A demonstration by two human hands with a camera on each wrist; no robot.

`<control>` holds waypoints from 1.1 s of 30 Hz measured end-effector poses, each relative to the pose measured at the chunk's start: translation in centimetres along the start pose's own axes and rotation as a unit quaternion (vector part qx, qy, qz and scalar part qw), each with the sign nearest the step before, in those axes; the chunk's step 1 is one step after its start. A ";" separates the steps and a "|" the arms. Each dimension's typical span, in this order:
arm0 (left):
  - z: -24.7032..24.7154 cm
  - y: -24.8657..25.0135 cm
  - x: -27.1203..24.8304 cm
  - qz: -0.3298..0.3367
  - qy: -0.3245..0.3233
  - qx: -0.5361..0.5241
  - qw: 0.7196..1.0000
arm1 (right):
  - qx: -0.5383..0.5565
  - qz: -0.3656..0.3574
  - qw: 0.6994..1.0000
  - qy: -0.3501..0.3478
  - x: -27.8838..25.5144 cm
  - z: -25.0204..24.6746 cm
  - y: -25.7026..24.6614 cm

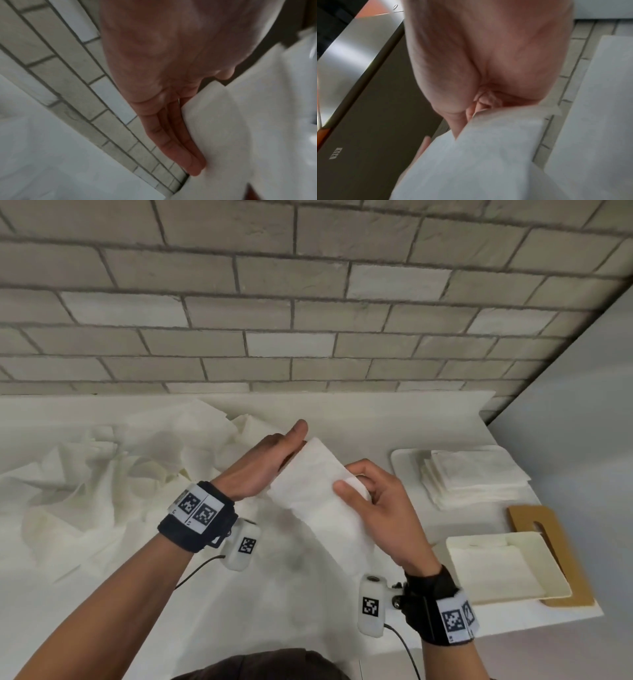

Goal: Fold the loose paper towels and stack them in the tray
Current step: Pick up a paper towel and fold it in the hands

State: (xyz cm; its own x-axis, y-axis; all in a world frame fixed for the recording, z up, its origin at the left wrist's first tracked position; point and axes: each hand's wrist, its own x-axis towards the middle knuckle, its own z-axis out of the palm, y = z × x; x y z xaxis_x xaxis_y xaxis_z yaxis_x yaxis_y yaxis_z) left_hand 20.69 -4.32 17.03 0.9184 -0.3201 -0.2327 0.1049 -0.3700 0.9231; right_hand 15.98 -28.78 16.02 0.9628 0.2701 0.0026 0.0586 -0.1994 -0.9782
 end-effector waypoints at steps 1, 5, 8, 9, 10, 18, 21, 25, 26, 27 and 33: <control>0.9 0.9 -0.1 0.019 0.006 0.012 1.000 | 0.012 0.004 0.999 0.031 -0.7 -0.2 0.7; 5.4 4.2 -0.5 0.143 -0.013 0.121 0.982 | 0.049 0.021 0.992 0.110 -3.7 -1.9 2.8; 8.6 5.6 0.4 0.181 -0.011 0.200 0.963 | 0.039 0.022 0.992 0.122 -5.7 -4.5 4.0; 9.7 6.1 0.6 0.192 -0.016 0.215 0.957 | 0.017 0.010 0.991 0.131 -6.4 -5.6 4.5; 10.8 6.8 0.7 0.200 -0.027 0.224 0.954 | -0.015 -0.013 0.989 0.143 -7.0 -6.8 4.9; 21.6 11.4 1.5 0.196 -0.062 0.192 0.960 | 0.032 -0.027 0.998 0.037 -13.1 -18.1 7.9; 25.1 10.6 2.8 0.176 0.004 0.167 0.970 | 0.012 0.025 0.996 0.079 -15.4 -23.1 9.4; 29.9 8.1 4.3 0.129 0.102 0.101 0.981 | 0.076 0.081 0.980 0.167 -16.6 -28.1 11.5; 31.2 7.4 4.6 0.118 0.121 0.094 0.981 | 0.124 0.105 0.967 0.197 -16.5 -28.8 12.0; 32.5 6.7 5.0 0.105 0.136 0.082 0.982 | 0.170 0.129 0.951 0.223 -16.4 -29.3 12.5; 37.0 2.6 7.2 0.022 0.158 0.007 0.987 | 0.178 0.191 0.912 0.315 -15.5 -30.1 15.5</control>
State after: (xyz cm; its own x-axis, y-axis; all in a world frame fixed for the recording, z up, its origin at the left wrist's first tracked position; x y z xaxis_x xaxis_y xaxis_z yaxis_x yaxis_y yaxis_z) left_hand 13.45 -39.82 6.47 0.9954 -0.0488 -0.0829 0.0587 -0.3743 0.9255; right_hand 9.87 -64.44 7.06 0.8620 -0.3727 -0.3437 -0.2942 0.1843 -0.9378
